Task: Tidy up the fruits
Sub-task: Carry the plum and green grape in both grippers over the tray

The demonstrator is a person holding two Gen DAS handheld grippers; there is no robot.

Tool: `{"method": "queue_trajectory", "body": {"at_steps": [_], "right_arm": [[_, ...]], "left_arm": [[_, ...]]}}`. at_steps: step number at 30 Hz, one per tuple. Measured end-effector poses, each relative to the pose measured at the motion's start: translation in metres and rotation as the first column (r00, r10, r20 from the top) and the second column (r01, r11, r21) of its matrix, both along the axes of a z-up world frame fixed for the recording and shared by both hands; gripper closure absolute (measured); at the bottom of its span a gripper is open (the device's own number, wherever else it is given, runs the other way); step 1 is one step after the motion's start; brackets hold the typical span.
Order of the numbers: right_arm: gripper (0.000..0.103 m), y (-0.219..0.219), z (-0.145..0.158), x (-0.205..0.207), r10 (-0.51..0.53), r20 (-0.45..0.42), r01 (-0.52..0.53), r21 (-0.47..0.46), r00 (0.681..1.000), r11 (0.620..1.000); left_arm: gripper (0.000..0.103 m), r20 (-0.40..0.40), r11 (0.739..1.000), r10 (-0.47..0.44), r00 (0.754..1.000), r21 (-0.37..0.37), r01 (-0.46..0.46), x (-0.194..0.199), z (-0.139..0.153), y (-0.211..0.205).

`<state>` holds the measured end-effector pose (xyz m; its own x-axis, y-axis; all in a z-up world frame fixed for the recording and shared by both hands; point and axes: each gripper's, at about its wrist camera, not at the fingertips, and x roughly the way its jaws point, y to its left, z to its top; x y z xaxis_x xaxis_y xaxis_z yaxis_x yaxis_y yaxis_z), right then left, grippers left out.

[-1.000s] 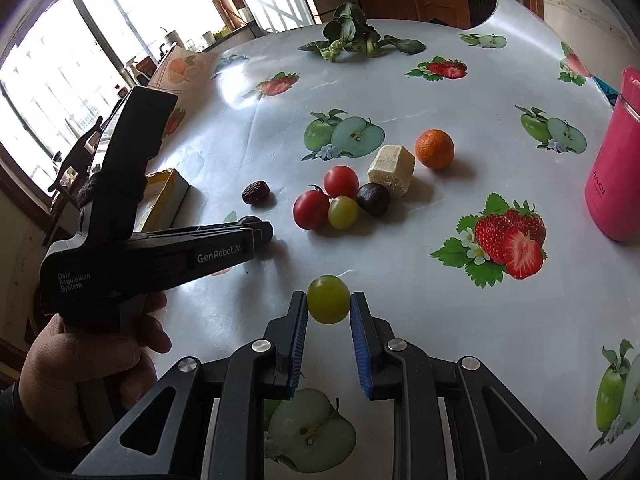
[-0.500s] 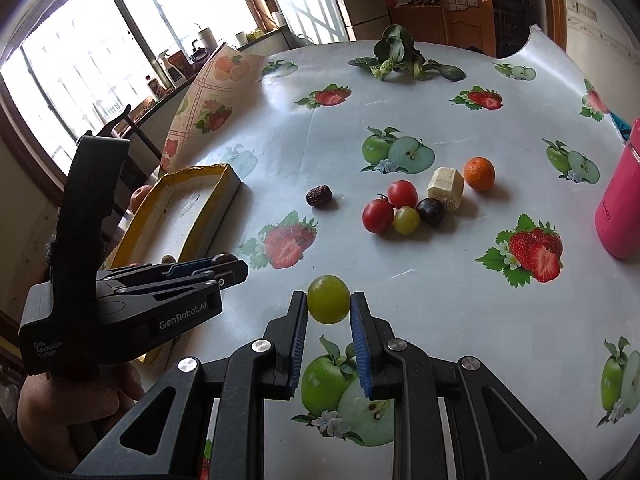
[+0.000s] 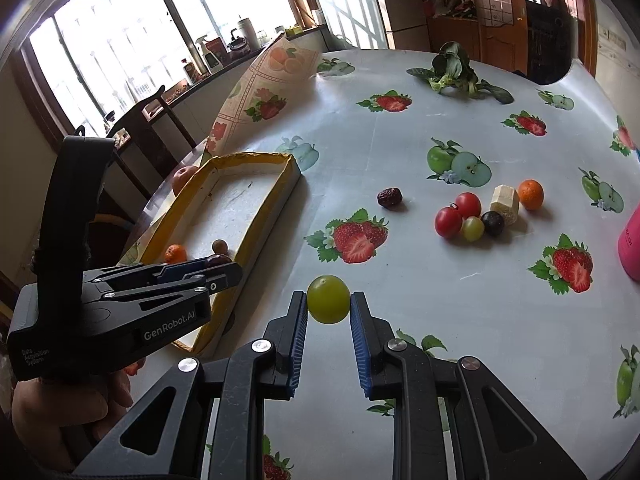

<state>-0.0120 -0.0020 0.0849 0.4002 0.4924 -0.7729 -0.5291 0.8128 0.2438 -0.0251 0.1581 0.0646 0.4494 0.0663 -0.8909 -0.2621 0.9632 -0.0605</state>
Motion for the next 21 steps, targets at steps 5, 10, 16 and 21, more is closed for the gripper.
{"method": "queue_trajectory", "body": {"at_steps": [5, 10, 16, 21], "right_arm": [[0.081, 0.016, 0.004, -0.007, 0.032, 0.008, -0.032, 0.003, 0.999, 0.999], [0.081, 0.031, 0.009, -0.015, 0.064, 0.016, -0.064, 0.000, 0.998, 0.998], [0.081, 0.045, 0.012, -0.022, 0.092, 0.022, -0.092, 0.001, 0.996, 0.996], [0.081, 0.056, 0.015, -0.025, 0.113, 0.024, -0.113, 0.003, 0.993, 0.994]], "left_arm": [[0.079, 0.009, 1.000, 0.027, 1.000, 0.004, -0.027, -0.012, 0.004, 0.015], [0.079, 0.016, 0.999, 0.053, 0.998, 0.003, -0.053, -0.022, 0.007, 0.027], [0.079, 0.017, 0.997, 0.075, 0.997, 0.004, -0.076, -0.029, 0.007, 0.039], [0.079, 0.018, 0.996, 0.089, 0.996, 0.006, -0.089, -0.031, 0.008, 0.046]]}}
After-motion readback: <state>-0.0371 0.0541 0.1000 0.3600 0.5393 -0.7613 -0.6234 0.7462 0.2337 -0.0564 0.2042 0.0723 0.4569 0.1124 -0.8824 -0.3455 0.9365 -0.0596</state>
